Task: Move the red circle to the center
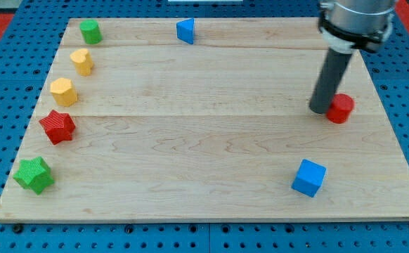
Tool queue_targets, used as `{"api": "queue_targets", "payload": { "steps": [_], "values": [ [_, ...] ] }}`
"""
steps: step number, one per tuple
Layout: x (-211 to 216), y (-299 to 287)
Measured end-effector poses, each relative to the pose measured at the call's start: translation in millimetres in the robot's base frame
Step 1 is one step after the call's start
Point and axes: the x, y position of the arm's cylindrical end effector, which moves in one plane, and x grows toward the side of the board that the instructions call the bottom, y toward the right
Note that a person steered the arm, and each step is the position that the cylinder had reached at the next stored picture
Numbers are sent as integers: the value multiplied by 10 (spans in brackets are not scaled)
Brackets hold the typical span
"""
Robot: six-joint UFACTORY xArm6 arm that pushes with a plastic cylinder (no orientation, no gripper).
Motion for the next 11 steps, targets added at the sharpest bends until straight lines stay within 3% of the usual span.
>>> {"api": "queue_targets", "payload": {
  "steps": [2,3,4,6,7,8,9,10,11],
  "values": [
    [629,-272],
    [524,748],
    [-38,695],
    [-169,-1224],
    [-169,-389],
    [116,-156],
    [436,-824],
    [-16,-1204],
    [-149,-1347]
  ]
}}
